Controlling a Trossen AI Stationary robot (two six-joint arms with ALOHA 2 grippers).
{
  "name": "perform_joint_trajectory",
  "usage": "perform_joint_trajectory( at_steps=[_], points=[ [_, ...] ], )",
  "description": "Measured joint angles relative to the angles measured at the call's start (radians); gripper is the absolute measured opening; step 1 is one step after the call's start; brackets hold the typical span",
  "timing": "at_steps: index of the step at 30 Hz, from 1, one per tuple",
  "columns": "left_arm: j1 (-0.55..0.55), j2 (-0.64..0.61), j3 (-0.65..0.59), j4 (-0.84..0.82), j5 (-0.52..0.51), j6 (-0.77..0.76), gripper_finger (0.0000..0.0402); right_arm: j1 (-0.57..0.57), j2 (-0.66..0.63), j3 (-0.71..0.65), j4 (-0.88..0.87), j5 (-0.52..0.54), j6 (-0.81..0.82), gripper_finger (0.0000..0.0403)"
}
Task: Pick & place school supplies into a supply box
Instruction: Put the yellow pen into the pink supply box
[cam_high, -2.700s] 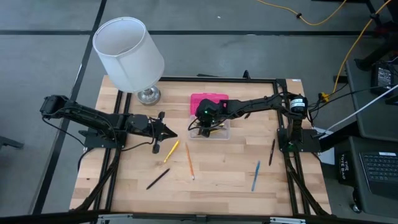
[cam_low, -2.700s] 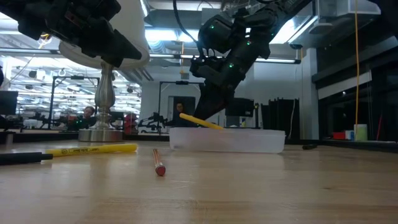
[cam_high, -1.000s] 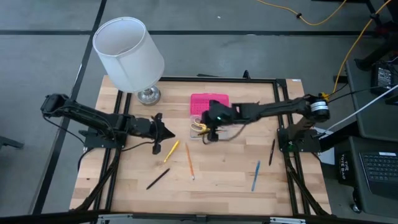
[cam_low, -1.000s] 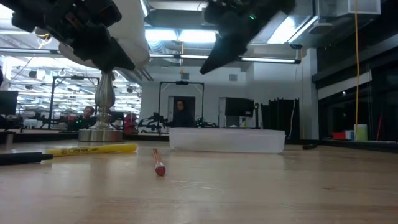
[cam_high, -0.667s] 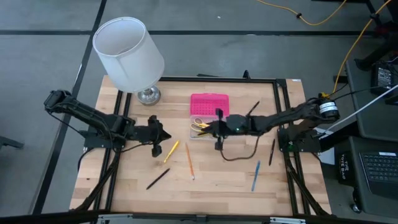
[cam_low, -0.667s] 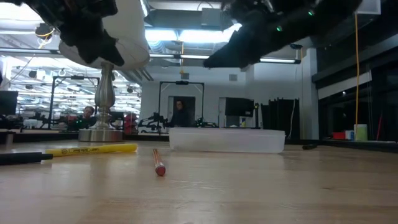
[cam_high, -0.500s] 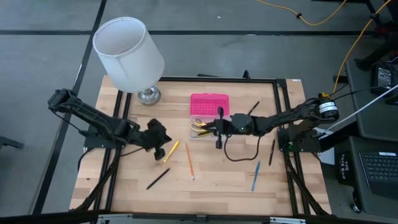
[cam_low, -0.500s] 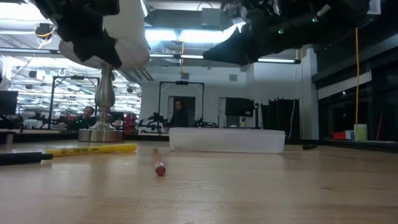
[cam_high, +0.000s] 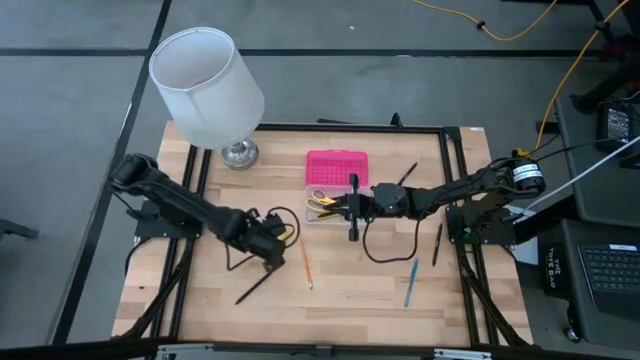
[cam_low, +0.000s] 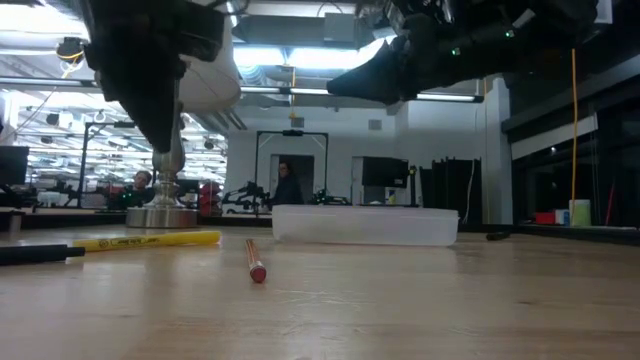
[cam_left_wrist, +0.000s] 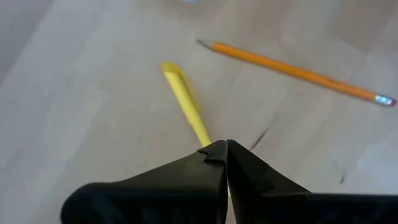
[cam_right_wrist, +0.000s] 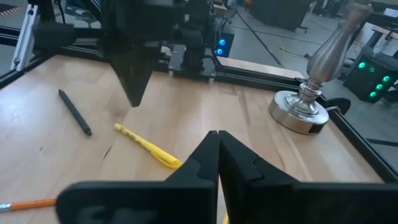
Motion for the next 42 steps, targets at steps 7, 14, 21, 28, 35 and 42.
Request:
perform_joint_trajectory(
  at_steps=[7,14,21,28,35,42],
  points=[
    [0.005,0.05,0.007,0.005,0.071,0.065,0.0004,-0.001,0.0,0.0,-0.005,-0.005,-0.039,0.0017],
    [0.016,0.058,0.007,0.009,0.056,-0.053,0.0004,-0.001,0.0,0.0,-0.005,-0.027,-0.054,0.0029],
    [0.027,0.058,0.007,0.009,0.042,-0.153,0.0025,-0.001,0.0,0.0,-0.006,-0.121,-0.108,0.0008],
    [0.027,0.058,0.007,0.01,0.033,-0.19,0.0075,-0.002,0.0,0.0,-0.006,-0.132,-0.11,0.002],
    [0.033,0.105,0.006,0.003,0.019,-0.234,0.0105,-0.001,0.0,0.0,-0.006,-0.132,-0.103,0.0027],
    [0.062,0.208,0.005,0.01,0.051,-0.231,0.0114,-0.001,0.0,0.0,-0.006,-0.133,-0.079,0.0007]
  ],
)
